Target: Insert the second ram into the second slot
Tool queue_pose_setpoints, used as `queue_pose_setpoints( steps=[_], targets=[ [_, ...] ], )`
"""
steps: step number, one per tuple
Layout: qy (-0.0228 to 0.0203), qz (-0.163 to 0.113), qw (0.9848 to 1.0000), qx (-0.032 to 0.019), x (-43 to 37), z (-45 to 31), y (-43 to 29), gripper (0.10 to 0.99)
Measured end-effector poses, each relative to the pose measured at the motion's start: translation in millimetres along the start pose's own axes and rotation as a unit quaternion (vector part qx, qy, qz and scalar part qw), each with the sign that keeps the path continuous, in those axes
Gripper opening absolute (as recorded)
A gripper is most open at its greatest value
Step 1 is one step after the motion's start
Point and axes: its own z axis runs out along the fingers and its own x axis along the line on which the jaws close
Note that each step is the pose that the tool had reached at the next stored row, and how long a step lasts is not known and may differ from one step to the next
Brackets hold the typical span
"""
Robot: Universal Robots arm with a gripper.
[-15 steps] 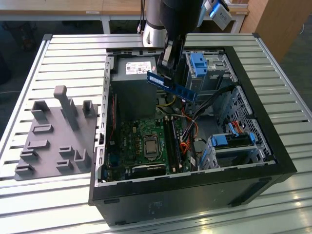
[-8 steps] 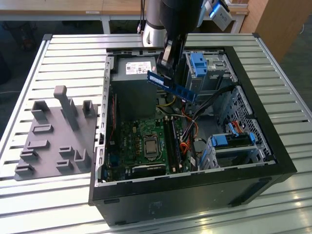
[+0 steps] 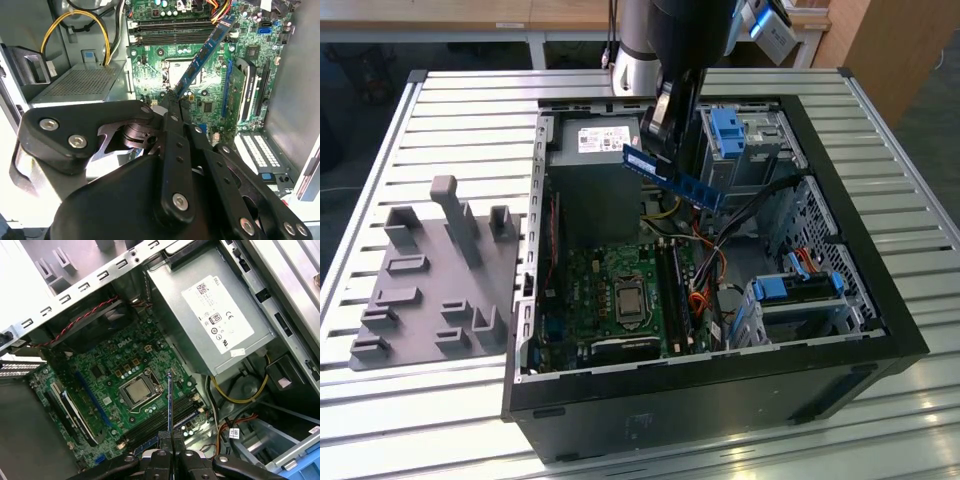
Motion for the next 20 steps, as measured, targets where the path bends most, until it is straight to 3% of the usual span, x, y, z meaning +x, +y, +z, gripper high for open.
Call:
queue_pose_setpoints(
  steps=[20],
  targets=[
    [-0.0013,0.034,0.9994,0.0002,0.0,0.0,0.0,0.129]
  ],
)
